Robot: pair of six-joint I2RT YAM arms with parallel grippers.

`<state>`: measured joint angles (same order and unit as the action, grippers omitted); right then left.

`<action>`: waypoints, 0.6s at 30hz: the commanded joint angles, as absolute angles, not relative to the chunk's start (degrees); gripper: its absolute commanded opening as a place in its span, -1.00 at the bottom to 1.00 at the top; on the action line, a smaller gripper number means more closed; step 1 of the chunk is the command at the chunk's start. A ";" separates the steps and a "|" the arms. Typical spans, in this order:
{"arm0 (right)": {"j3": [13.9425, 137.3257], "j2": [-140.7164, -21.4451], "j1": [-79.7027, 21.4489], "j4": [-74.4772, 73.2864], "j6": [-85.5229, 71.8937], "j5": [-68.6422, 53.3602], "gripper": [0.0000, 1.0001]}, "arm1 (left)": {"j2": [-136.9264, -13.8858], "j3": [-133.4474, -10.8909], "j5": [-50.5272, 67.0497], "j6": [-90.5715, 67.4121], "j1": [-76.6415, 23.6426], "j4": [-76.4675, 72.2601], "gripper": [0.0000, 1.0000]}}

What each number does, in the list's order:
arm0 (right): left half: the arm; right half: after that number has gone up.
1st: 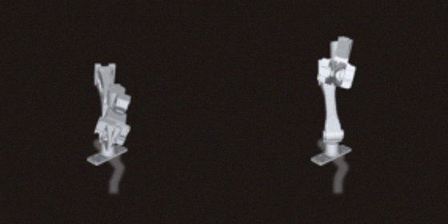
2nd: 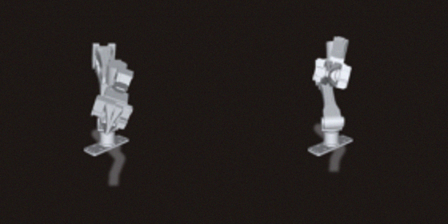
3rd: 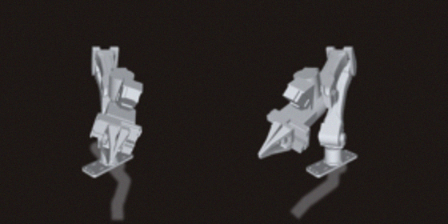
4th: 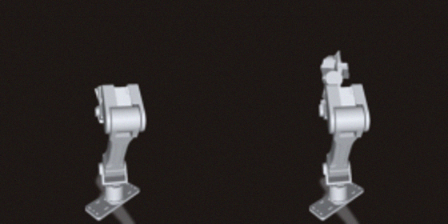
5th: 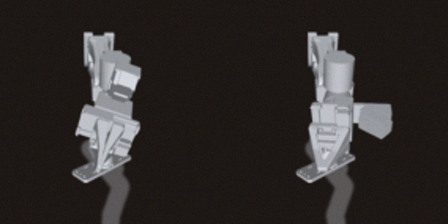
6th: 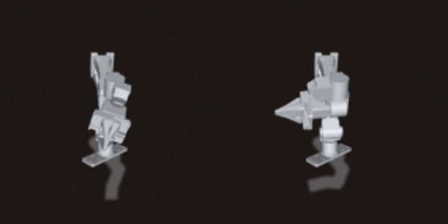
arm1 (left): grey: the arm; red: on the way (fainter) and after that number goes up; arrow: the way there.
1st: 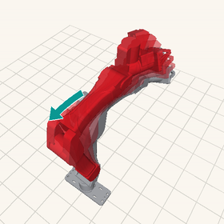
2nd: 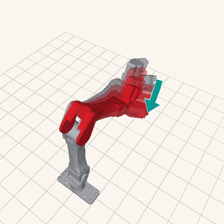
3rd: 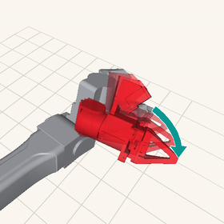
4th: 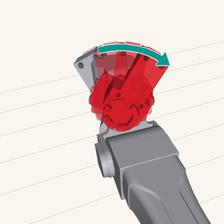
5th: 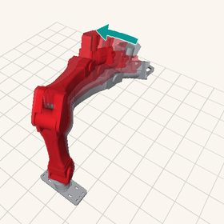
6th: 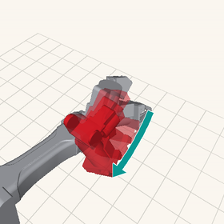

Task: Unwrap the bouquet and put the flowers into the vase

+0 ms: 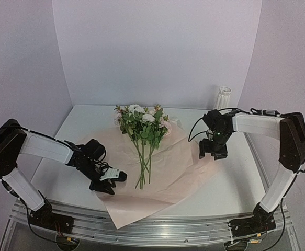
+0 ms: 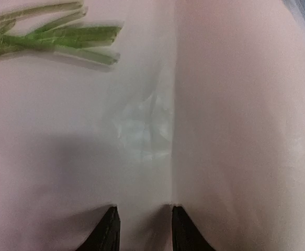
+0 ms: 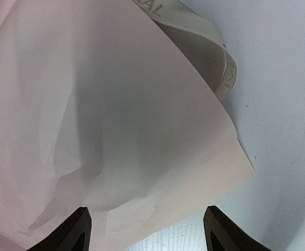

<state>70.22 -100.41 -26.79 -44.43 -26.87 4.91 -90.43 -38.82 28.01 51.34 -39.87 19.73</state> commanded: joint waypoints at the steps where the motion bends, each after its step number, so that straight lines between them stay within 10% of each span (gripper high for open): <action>1: 67.67 -104.61 -26.47 -41.01 -28.34 8.12 0.48 | -86.76 -35.20 21.09 53.40 -44.84 13.86 -0.33; 18: 78.70 -104.23 -26.56 -50.93 -29.89 17.89 0.45 | -74.89 -39.84 20.42 39.59 -48.10 18.89 0.14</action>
